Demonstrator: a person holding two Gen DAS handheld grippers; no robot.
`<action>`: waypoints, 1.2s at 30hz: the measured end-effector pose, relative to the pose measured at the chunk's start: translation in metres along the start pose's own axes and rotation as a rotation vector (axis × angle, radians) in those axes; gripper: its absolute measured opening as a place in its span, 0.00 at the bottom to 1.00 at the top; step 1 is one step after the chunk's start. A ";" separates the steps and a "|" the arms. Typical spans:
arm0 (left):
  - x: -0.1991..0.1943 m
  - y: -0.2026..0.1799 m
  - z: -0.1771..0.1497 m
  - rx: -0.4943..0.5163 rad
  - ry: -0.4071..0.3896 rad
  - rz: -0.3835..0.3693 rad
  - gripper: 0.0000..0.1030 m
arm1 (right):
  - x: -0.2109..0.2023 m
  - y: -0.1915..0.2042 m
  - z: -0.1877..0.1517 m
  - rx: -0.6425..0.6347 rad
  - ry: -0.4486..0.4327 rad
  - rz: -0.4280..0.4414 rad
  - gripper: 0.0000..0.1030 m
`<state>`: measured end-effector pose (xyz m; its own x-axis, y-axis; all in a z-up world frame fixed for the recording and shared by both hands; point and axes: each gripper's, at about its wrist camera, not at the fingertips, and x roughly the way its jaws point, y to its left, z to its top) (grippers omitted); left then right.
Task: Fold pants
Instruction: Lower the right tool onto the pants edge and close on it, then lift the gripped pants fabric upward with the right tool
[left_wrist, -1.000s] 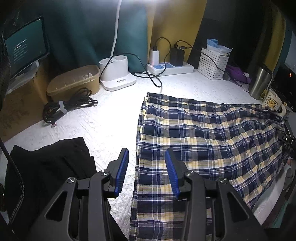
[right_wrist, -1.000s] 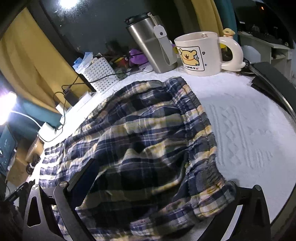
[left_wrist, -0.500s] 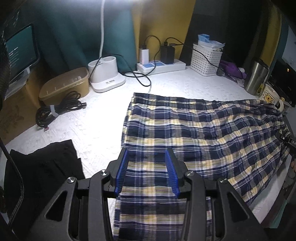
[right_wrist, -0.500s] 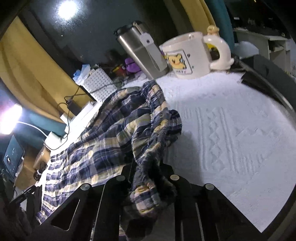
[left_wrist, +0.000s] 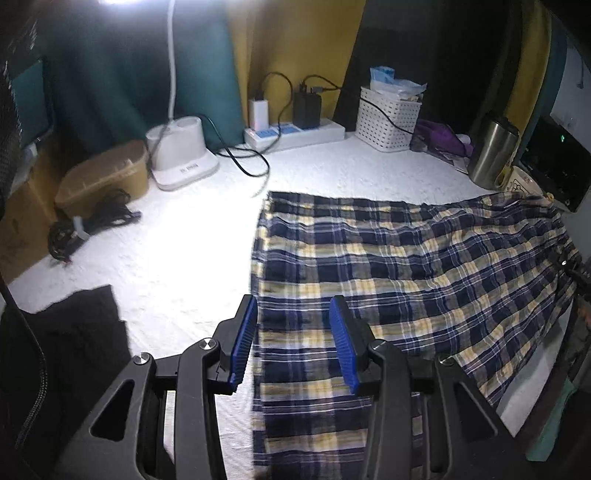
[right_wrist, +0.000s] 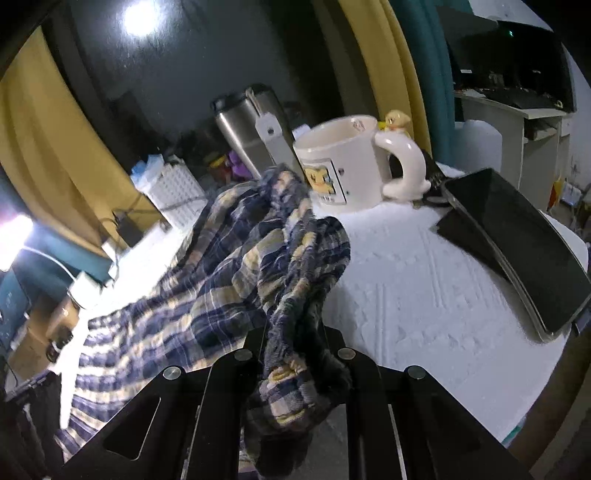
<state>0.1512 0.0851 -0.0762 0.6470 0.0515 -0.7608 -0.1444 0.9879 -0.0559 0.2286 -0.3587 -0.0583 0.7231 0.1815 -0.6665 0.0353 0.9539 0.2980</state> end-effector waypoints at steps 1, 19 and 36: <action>0.003 0.000 -0.001 -0.002 0.008 -0.011 0.39 | 0.003 0.000 -0.003 0.007 0.010 -0.004 0.13; 0.045 0.010 -0.018 0.025 0.072 -0.008 0.00 | 0.005 -0.007 -0.023 0.037 0.011 -0.026 0.79; 0.023 0.046 -0.011 -0.041 0.014 0.034 0.00 | -0.025 0.034 0.004 0.002 -0.069 0.021 0.17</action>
<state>0.1515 0.1297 -0.1037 0.6305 0.0821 -0.7718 -0.1968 0.9788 -0.0567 0.2140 -0.3318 -0.0288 0.7696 0.1844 -0.6113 0.0212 0.9495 0.3131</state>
